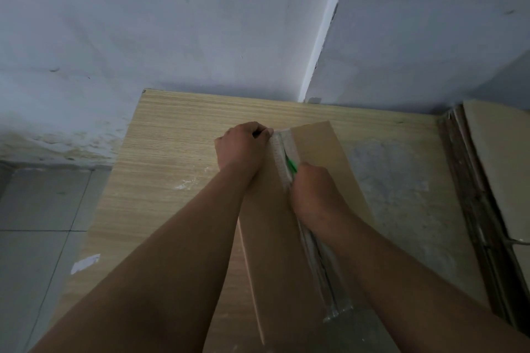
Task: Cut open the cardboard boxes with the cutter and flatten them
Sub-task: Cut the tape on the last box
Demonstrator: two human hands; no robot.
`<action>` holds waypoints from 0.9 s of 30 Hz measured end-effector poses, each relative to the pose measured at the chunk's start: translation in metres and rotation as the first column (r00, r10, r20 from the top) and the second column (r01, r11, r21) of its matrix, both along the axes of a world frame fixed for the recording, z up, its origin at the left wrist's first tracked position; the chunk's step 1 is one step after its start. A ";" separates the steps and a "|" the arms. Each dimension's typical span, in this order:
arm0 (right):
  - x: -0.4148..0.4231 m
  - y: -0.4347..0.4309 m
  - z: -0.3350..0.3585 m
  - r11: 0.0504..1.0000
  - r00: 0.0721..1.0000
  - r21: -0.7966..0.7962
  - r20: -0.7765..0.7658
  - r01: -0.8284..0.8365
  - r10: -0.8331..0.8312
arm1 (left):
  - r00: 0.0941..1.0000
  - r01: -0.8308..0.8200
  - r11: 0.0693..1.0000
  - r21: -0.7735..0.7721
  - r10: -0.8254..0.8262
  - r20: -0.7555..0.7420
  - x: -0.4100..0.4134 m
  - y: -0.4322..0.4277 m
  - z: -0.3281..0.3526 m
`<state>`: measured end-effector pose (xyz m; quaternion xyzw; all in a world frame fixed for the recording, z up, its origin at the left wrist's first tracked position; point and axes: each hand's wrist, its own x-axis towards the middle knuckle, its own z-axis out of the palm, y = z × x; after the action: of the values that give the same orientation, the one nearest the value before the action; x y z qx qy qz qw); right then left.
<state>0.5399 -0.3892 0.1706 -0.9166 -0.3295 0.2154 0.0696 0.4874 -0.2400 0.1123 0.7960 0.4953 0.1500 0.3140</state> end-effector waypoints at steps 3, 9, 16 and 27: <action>-0.015 -0.034 0.003 0.999 0.999 -0.040 -0.018 -0.035 0.034 | 1.000 0.024 0.999 0.026 -0.024 0.016 -0.002 -0.001 -0.002; -0.024 -0.058 0.015 0.998 0.996 -0.063 -0.082 0.022 -0.027 | 0.977 0.208 0.958 0.199 -0.194 -0.087 -0.016 -0.028 -0.009; -0.019 -0.044 0.029 0.990 0.997 -0.130 -0.054 -0.061 0.055 | 0.914 0.374 0.916 0.145 -0.337 -0.227 -0.089 -0.128 -0.013; -0.030 -0.063 0.064 0.890 0.941 -0.324 0.002 -0.321 0.340 | 0.946 0.311 0.927 0.208 -0.281 -0.161 -0.112 -0.179 -0.030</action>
<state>0.5097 -0.4526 0.2349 -0.8522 -0.4433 0.2476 -0.1265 0.3754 -0.4192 0.0819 0.9006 0.3676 0.1059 0.2062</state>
